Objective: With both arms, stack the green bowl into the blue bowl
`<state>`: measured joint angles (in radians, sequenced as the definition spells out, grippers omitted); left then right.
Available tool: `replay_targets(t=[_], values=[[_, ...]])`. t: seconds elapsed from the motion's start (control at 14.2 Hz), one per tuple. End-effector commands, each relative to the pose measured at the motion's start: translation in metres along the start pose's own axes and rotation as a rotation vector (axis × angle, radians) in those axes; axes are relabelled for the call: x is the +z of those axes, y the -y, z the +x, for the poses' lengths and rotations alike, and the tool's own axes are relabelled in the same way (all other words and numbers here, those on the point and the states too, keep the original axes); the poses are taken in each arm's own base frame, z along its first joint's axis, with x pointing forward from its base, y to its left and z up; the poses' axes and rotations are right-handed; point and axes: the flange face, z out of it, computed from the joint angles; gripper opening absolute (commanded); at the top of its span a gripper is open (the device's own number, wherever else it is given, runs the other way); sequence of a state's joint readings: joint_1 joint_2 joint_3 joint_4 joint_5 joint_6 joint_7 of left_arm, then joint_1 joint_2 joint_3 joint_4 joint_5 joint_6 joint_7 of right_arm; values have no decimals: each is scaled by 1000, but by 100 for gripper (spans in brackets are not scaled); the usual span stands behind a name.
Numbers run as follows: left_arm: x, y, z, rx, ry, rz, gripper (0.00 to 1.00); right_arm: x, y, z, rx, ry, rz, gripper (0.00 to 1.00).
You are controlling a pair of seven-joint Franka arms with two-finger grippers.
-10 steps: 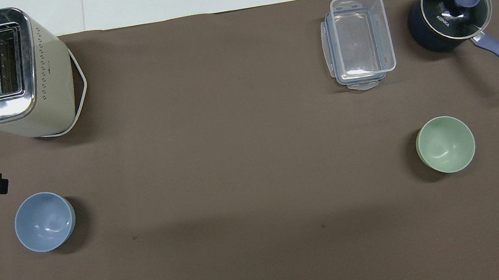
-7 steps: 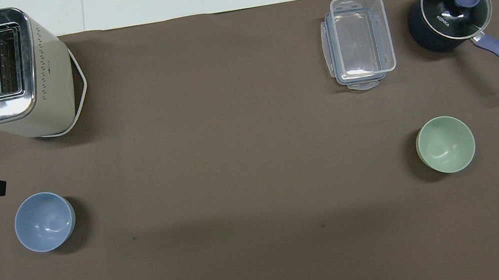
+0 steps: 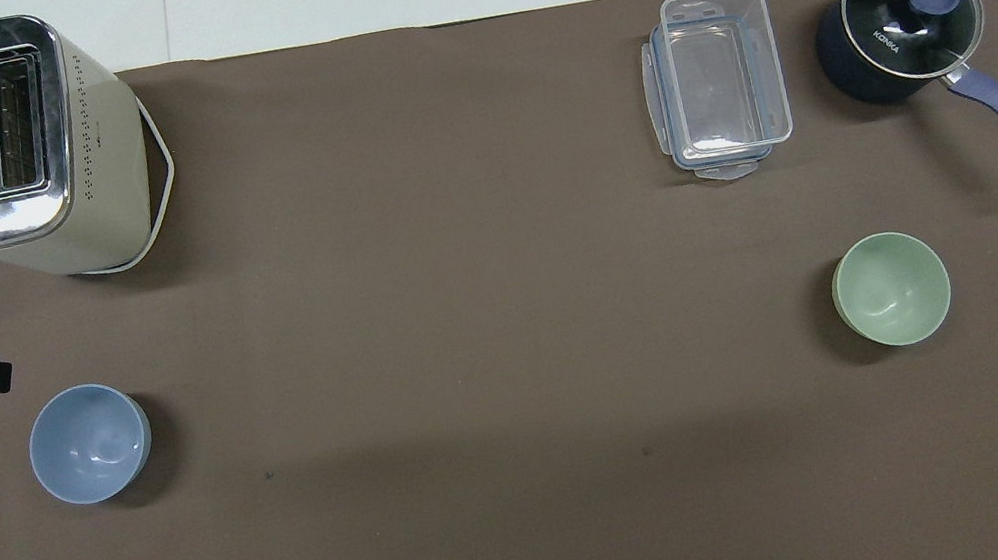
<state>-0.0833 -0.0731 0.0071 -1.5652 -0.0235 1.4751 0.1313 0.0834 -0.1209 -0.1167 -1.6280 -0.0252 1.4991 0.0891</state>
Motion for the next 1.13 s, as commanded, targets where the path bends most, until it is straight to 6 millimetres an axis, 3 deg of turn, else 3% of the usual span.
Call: replay_targets(t=[0.0,0.85,1.06], values=[[0,2,-6,5,-11,11,100,-3,-3,-2,-18,5,6,100],[0,5,-5,13,-25,12,100,-3,-3,-2,-18,6,6,100],[0,13,-7,-4,-26,10,100,-3,-3,-2,-18,6,6,100]])
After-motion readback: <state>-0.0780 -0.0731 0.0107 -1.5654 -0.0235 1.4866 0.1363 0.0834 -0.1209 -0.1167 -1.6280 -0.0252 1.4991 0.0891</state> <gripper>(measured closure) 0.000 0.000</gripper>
